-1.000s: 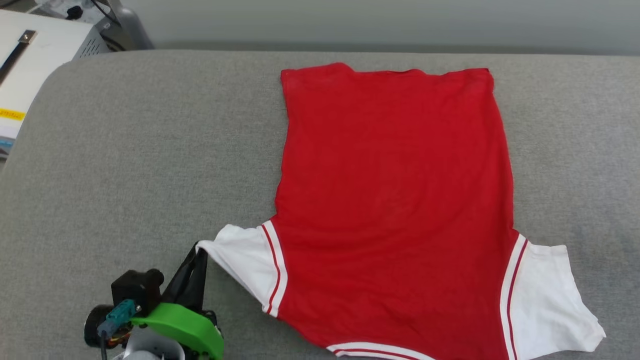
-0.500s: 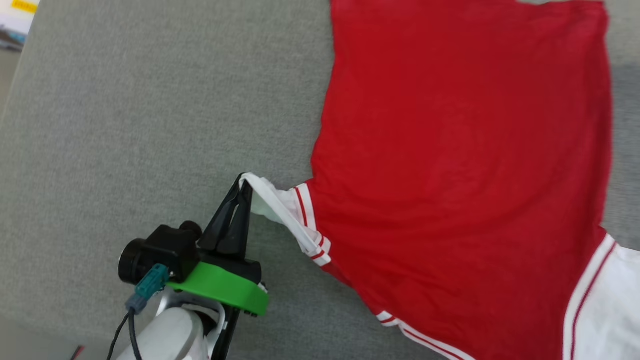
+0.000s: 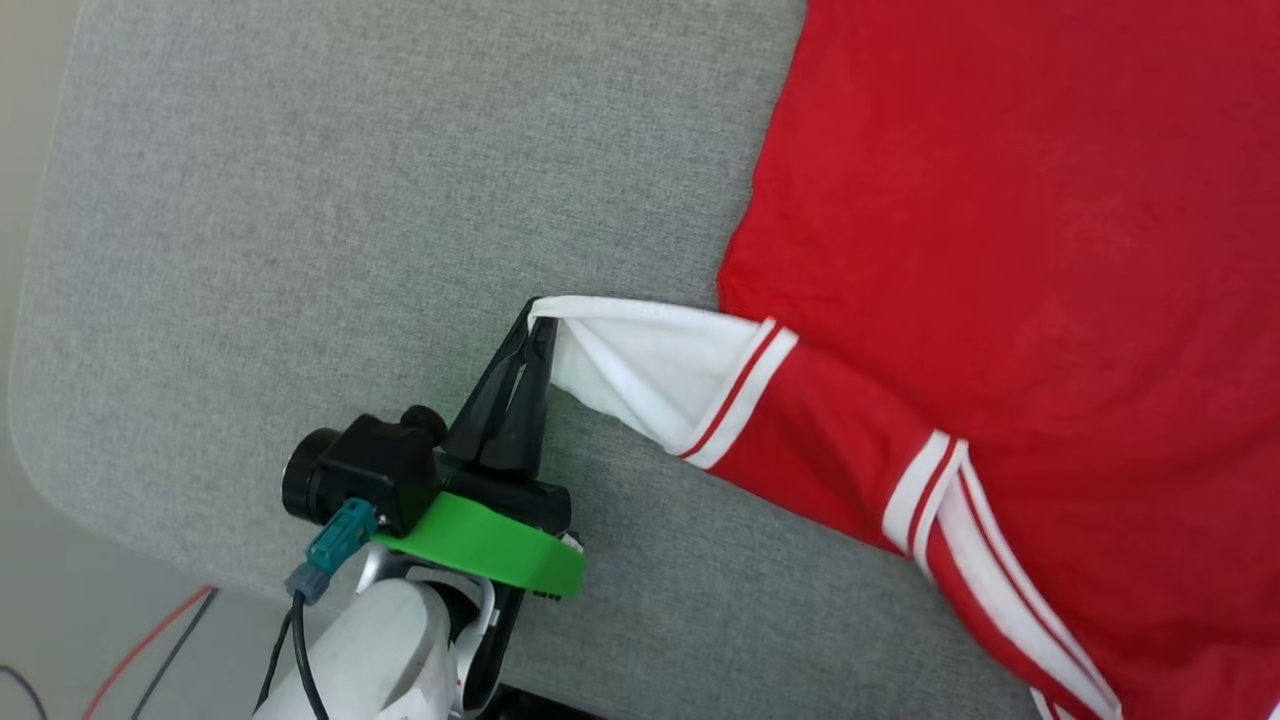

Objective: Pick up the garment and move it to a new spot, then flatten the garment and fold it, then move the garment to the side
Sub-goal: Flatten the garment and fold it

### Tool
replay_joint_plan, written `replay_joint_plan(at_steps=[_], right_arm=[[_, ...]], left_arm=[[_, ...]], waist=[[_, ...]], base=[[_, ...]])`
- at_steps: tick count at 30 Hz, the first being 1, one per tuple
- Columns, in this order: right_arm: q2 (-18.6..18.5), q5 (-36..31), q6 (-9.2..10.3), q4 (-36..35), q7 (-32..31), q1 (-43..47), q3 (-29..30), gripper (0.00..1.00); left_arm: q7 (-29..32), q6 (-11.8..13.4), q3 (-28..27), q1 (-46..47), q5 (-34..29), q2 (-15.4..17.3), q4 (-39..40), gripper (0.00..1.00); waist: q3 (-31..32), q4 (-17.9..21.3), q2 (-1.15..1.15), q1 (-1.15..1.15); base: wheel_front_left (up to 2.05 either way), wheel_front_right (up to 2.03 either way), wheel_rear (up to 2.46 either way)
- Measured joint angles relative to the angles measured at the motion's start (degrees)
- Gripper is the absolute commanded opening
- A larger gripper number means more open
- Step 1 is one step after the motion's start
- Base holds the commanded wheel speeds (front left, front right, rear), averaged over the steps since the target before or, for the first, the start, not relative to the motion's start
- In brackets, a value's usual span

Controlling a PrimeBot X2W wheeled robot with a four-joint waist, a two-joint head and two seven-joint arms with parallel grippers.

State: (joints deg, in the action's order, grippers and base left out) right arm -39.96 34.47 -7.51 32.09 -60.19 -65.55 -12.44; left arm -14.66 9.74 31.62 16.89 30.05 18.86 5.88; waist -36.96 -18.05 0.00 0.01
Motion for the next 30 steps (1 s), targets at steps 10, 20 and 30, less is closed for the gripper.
replay_joint_plan(at_steps=[10, 20, 30], right_arm=[[-2.5, 2.0, -0.01, -2.5, 4.4, 2.7, -1.1, 0.00], [-4.7, 7.0, -0.02, -4.0, 16.4, 11.9, -6.4, 0.00], [-13.0, 16.0, -0.02, -13.4, 24.0, 31.0, -8.6, 0.00]], left_arm=[[0.0, -2.9, -1.7, -0.2, -2.0, -1.9, -2.4, 0.00], [0.0, -3.4, -4.0, -5.9, -2.4, -0.7, -4.5, 0.00], [0.6, -2.3, -5.9, -11.4, -1.7, 3.1, -4.8, 0.00]], waist=[[0.0, -1.6, 0.00, 0.00], [8.9, 1.1, 0.01, 0.00], [18.4, 7.0, 0.00, -0.01]], base=[[0.00, 0.00, 0.00], [0.00, 0.00, 0.00], [0.00, 0.00, 0.00]])
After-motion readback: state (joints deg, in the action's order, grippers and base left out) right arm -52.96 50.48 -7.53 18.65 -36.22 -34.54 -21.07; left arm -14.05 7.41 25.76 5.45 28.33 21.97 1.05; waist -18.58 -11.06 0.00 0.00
